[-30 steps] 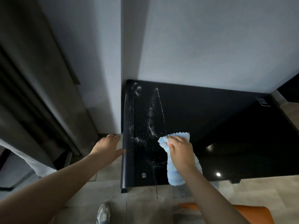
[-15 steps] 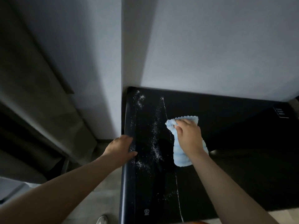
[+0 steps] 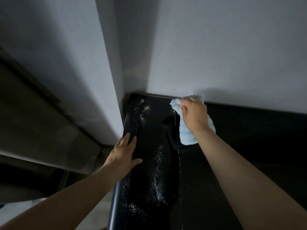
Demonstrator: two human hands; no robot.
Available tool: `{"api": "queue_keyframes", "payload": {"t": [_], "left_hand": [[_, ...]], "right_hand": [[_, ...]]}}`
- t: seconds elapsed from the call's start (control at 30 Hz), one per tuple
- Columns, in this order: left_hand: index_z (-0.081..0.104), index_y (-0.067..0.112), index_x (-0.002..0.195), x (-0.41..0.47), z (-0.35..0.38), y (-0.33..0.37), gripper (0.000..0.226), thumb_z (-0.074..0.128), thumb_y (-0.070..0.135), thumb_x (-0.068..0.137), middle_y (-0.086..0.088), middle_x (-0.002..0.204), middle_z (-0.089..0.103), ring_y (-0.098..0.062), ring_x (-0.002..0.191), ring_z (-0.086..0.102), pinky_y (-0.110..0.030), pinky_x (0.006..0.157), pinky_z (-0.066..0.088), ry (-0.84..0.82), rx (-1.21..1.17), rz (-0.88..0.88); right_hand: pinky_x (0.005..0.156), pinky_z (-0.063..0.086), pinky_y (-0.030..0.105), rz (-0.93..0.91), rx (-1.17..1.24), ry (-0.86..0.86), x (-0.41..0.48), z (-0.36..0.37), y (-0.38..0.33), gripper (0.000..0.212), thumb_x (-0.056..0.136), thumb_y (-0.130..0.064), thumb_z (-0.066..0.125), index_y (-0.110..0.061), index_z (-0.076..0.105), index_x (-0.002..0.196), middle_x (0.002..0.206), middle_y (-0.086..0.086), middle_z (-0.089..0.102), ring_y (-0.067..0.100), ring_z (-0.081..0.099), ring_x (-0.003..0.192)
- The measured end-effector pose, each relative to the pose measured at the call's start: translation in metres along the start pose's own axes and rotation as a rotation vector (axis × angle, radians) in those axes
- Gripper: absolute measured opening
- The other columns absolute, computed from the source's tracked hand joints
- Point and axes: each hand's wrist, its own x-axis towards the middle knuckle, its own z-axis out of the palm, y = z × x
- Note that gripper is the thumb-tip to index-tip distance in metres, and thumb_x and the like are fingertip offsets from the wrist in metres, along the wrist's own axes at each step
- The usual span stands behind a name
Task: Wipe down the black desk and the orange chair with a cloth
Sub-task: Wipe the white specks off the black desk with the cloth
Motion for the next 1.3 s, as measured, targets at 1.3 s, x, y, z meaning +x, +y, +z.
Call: {"api": "queue_keyframes", "payload": {"t": [1.3], "left_hand": [[0.012,0.018,0.154,-0.001,0.014,0.003,0.089,0.057,0.055,0.087,-0.003,0.161,-0.012,-0.027,0.149,-0.002,-0.035,0.118,0.022,-0.011,0.056,-0.009]], "right_hand": [[0.092,0.039,0.041,-0.033,-0.027,-0.159,-0.029,0.059,0.010,0.028,0.097,-0.026,0.043,-0.019,0.061,0.116,0.122,-0.003,0.059,0.021,0.049,0.116]]}}
